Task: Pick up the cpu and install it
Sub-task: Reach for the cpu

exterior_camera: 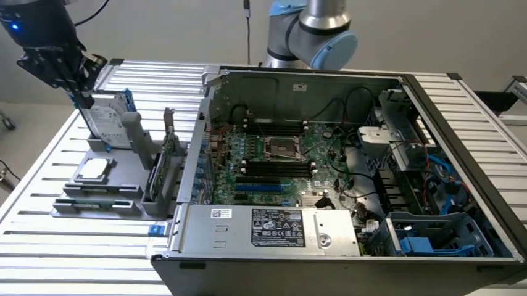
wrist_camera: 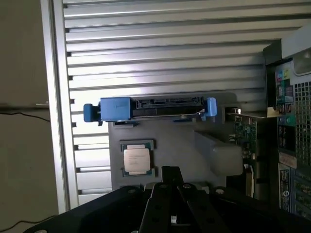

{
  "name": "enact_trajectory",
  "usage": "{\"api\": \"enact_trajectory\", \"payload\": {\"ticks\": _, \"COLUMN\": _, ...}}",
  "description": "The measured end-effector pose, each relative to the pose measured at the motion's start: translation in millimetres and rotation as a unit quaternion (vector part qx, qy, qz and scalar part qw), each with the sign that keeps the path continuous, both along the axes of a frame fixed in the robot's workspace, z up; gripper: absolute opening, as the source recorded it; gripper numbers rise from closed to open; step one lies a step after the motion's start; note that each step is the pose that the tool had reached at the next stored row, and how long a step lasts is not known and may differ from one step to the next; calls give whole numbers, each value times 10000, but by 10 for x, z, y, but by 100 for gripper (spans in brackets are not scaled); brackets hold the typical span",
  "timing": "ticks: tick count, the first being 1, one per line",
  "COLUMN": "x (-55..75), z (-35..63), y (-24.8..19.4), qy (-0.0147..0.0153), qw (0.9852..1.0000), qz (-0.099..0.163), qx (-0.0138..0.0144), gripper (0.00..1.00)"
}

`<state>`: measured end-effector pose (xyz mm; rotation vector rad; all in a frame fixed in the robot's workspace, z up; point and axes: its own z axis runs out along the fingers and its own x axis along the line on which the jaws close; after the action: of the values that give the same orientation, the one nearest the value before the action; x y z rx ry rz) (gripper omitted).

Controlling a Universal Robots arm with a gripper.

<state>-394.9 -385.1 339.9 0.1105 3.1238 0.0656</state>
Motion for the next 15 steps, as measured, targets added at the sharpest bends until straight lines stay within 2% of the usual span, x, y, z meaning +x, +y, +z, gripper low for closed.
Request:
{"api": "enact_trajectory", "payload": {"ticks": 5, "x": -226, "z": -41, "y": 0, "qy": 21, "qw": 10000, "qz": -1, "qx": -8, "gripper": 11}}
{"api": "enact_trajectory", "payload": {"ticks": 7, "x": -287, "z": -48, "y": 0, "qy": 62, "qw": 10000, "qz": 0, "qx": -8, "gripper": 11}}
{"api": "enact_trajectory", "payload": {"ticks": 15, "x": -289, "z": -48, "y": 0, "qy": 66, "qw": 10000, "qz": 0, "qx": -8, "gripper": 11}}
